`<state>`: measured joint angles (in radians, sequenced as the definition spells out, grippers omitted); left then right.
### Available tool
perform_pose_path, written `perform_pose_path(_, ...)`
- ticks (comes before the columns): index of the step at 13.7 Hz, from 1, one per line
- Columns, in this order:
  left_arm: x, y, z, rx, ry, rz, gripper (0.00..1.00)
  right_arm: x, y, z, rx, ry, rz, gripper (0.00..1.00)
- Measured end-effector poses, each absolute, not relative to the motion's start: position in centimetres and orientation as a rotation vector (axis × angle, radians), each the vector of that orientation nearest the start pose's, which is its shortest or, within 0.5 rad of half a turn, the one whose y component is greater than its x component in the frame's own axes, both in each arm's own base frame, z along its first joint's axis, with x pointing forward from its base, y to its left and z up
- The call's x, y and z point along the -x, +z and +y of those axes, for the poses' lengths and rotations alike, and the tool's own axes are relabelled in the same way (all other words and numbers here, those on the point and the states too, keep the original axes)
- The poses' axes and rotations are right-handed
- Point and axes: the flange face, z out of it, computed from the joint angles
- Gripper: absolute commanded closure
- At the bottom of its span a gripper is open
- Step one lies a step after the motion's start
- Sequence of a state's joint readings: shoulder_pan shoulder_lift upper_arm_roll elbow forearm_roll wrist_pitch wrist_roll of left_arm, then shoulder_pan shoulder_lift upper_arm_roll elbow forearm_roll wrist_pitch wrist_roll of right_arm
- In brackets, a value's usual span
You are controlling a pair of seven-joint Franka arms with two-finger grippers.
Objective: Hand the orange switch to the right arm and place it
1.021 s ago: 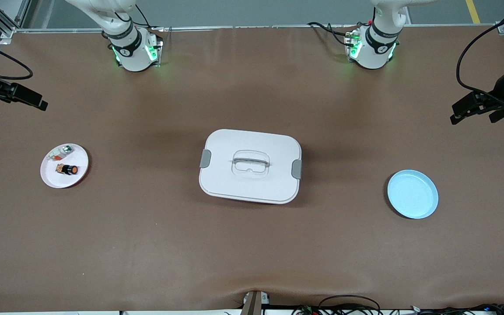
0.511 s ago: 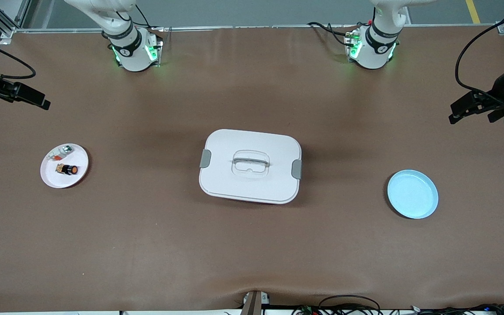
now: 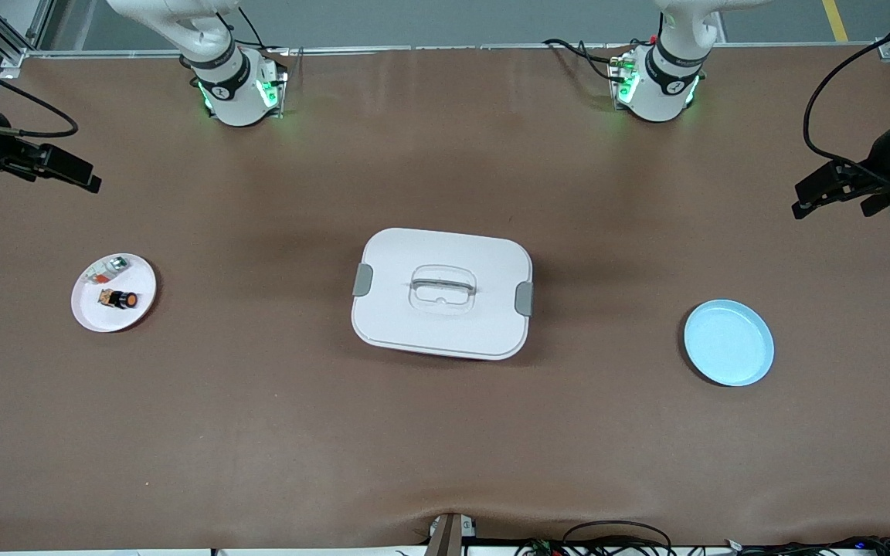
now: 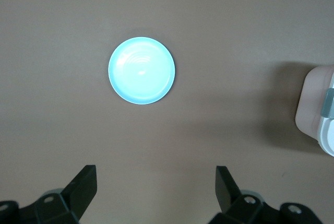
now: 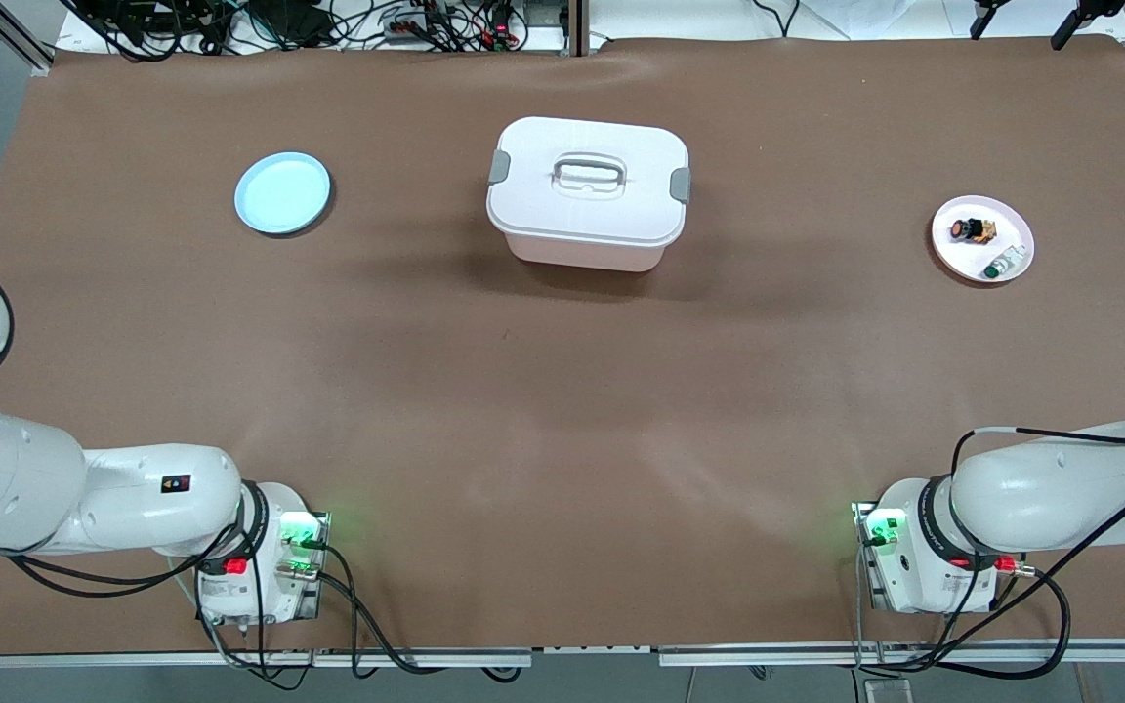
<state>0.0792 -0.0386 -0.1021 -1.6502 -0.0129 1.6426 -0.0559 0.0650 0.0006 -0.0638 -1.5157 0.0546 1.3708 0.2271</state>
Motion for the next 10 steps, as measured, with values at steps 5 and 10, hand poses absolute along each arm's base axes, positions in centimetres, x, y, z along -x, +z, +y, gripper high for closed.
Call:
perform_pose_path(5,-54.85,61.42,-1.49,3.151,-0.047,-0.053,0.00,-53.67,63.54,0.02,3.070,0.190,0.231,0.00)
perform_pose_path(10,-54.85,61.42,-1.47,3.151,-0.047,-0.054,0.00,-53.94,63.90,-0.21,3.073,0.143,0.143,0.00)
